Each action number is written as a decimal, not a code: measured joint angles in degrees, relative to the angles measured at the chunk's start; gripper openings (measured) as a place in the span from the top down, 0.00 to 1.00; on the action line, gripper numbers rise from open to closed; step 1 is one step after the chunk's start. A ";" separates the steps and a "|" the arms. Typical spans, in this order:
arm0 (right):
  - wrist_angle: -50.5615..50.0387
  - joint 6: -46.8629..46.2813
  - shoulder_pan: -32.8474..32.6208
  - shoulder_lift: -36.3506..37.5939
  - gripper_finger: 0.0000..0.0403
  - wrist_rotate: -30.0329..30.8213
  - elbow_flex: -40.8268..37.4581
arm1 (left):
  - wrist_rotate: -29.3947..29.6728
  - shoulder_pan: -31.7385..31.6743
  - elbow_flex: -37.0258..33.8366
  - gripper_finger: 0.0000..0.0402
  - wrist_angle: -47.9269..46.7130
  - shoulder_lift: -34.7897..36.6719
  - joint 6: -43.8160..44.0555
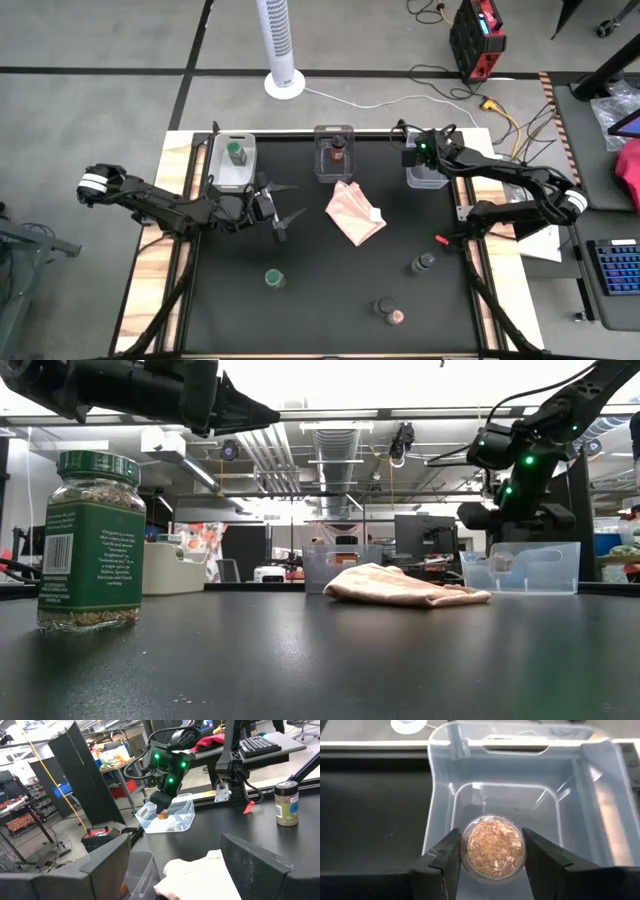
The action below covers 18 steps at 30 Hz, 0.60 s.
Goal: Sort spices by type
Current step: Put the left brown seasoning bottle into the transparent bin
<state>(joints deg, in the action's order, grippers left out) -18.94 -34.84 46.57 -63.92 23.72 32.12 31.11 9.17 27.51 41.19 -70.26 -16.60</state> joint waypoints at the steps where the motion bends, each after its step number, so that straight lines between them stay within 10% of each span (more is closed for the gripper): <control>1: -0.02 -0.25 -0.02 0.00 0.59 -0.66 -0.15 | 0.00 0.00 0.00 0.27 0.04 0.00 0.00; 18: -3.40 -2.09 -0.02 0.00 0.59 -2.75 -0.46 | -0.02 0.00 0.00 0.27 -0.07 0.00 -0.02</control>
<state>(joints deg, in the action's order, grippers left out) -22.34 -36.94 46.54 -63.92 20.97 31.66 31.09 9.17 27.51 41.12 -70.26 -16.62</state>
